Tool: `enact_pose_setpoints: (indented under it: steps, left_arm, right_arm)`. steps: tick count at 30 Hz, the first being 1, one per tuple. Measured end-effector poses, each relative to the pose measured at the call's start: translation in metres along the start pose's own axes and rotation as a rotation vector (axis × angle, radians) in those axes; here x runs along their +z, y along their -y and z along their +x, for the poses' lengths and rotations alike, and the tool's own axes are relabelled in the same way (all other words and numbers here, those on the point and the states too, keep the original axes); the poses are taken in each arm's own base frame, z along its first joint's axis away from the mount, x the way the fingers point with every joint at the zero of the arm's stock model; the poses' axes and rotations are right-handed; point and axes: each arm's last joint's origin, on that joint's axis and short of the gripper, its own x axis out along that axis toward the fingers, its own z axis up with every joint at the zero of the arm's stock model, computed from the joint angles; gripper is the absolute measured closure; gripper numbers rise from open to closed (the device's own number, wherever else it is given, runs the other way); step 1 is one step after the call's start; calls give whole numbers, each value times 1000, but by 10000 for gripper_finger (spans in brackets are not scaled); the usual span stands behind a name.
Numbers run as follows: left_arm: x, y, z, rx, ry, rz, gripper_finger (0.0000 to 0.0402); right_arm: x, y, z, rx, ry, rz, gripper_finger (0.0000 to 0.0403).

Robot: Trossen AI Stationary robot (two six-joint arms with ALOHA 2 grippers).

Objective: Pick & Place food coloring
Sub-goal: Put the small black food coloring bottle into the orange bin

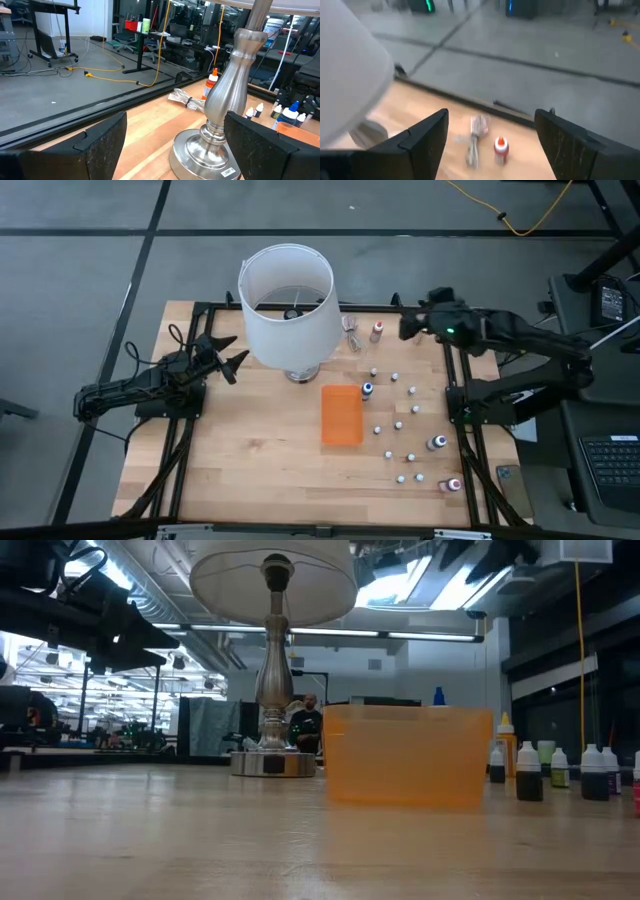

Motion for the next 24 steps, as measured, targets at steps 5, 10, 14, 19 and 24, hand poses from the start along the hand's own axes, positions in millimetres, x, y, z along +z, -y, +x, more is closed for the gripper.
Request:
enact_pose_setpoints:
  steps: [5,10,14,19,24]
  left_arm:
    - [0,0,0,0,0,0,79]
    - [0,0,0,0,0,0,79]
    - [0,0,0,0,0,0,80]
    - [0,0,0,0,0,0,80]
    - [0,0,0,0,0,0,79]
  right_arm:
    - [-4,-8,28,57,-145,-184,106]
    - [-6,-9,51,116,-244,-346,106]
    - [-13,-7,68,182,-315,-499,106]
    - [-26,2,85,273,-378,-667,106]
    - [-46,10,100,379,-425,-785,106]
